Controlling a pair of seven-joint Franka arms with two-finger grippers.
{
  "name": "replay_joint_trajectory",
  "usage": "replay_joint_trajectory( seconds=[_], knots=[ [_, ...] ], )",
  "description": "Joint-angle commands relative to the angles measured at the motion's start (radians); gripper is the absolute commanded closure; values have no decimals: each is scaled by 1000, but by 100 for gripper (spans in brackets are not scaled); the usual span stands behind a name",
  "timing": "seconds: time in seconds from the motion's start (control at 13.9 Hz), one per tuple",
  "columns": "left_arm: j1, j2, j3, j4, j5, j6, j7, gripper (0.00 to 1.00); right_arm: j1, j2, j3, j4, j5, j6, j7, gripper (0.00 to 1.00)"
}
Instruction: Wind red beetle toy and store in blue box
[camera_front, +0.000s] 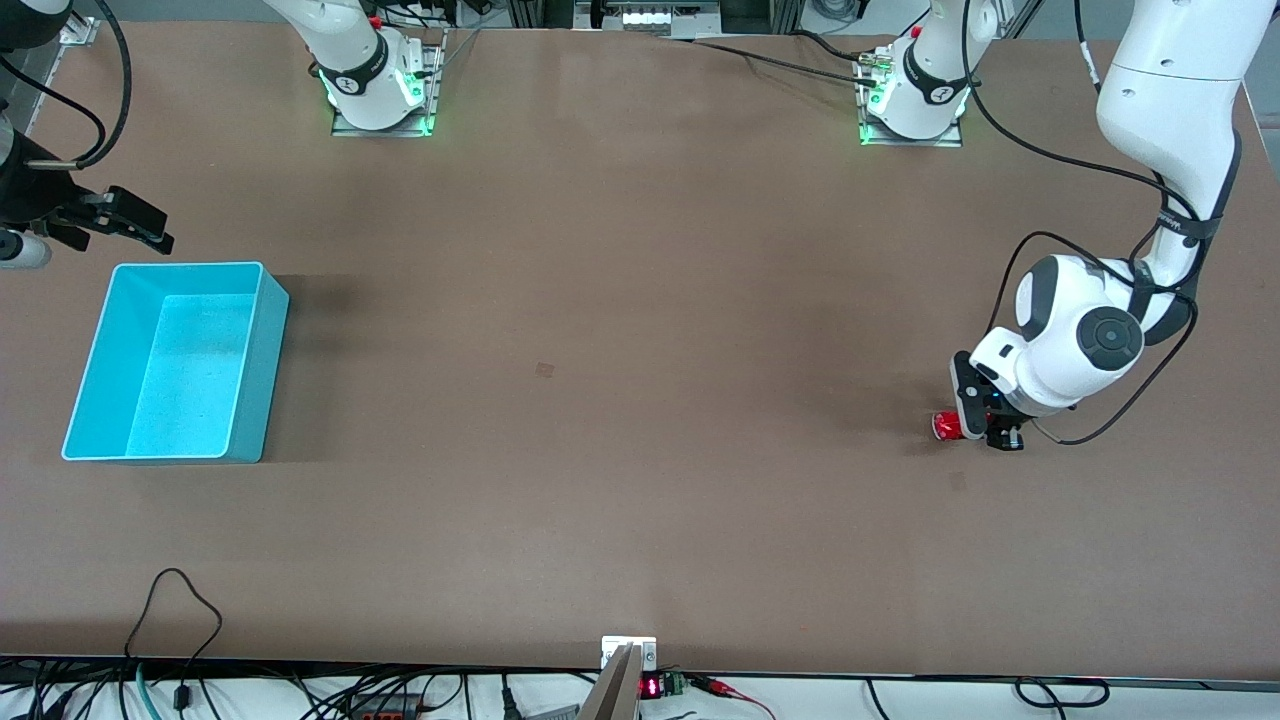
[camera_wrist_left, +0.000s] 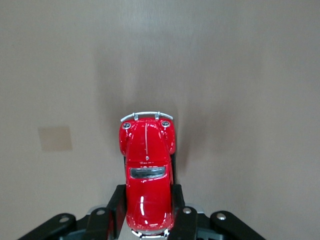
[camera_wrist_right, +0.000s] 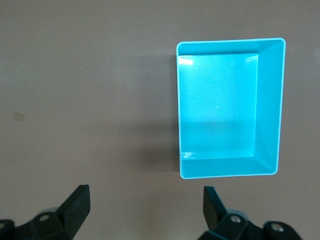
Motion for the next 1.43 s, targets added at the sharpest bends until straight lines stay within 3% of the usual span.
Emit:
replay_joint_trajectory(
  seconds=[0.0, 0.36, 0.65, 0.72, 0.79, 0.86, 1.15, 1.36],
  knots=[
    [71, 74, -5, 39, 19, 8, 108, 82, 3, -10, 0, 3, 11, -8, 6, 0],
    [175, 112, -5, 82, 16, 11, 242, 82, 3, -10, 0, 3, 12, -8, 6, 0],
    [198, 121, -7, 91, 13, 11, 291, 80, 3, -10, 0, 3, 12, -8, 9, 0],
    [198, 120, -7, 93, 10, 11, 291, 72, 3, -10, 0, 3, 12, -8, 9, 0],
    [198, 118, -8, 96, -1, 14, 289, 33, 3, -10, -1, 3, 12, -8, 11, 0],
    [201, 111, -16, 105, -4, 11, 292, 0, 3, -10, -1, 3, 12, -8, 11, 0],
    [214, -9, -67, 111, -7, -70, 282, 0, 1, -9, -1, 3, 12, -8, 12, 0],
    [209, -81, -81, 194, -15, -286, 215, 0, 1, -10, -1, 3, 12, -8, 14, 0]
  ],
)
